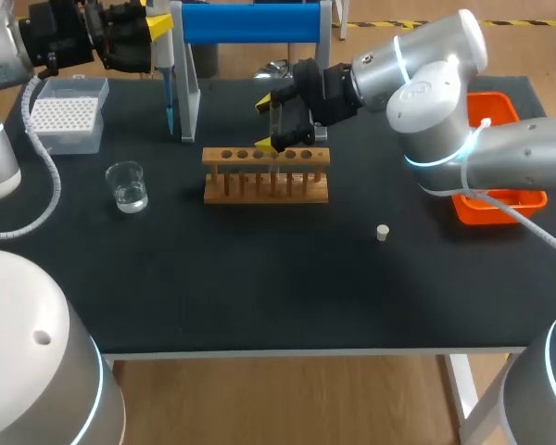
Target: Invert the test tube, pick up the pipette, mount the tip to pipette, aspirate from beaker and dispense into the tube, eject the tip, return the pipette, and cap with the stopper.
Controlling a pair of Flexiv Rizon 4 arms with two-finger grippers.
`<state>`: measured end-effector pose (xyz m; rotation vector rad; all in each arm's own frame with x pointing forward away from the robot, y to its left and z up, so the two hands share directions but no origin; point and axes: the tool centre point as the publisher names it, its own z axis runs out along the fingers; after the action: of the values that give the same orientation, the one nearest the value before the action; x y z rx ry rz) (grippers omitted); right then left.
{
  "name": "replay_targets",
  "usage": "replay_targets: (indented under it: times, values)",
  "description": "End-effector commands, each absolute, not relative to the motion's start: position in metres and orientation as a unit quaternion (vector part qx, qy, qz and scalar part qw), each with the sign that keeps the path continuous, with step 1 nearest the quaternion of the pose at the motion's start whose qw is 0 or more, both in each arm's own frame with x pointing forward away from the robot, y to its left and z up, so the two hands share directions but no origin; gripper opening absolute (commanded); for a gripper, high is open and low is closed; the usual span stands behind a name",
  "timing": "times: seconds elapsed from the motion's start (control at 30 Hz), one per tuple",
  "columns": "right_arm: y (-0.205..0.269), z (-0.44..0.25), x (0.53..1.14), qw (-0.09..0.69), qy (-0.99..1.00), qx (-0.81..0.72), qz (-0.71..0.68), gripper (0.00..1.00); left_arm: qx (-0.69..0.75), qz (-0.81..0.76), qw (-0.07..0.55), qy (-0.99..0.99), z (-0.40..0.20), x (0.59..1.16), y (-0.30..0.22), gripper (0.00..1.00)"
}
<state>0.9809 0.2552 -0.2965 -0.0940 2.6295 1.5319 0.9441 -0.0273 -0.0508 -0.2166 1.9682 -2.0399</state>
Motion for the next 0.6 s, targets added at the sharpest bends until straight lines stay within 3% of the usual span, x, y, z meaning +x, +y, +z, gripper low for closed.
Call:
replay_targets:
  times: [0.03, 0.6]
  values:
    - [0.255, -0.296, 0.981, 0.047, 0.863, -0.032, 0.501, 1.0, -0.074, -0.709, 0.146, 0.686, -0.047, 0.946, -0.032, 0.0]
    - [0.255, -0.296, 0.981, 0.047, 0.863, -0.032, 0.501, 1.0, -0.016, -0.726, 0.082, 0.683, 0.005, 0.968, -0.121, 0.0]
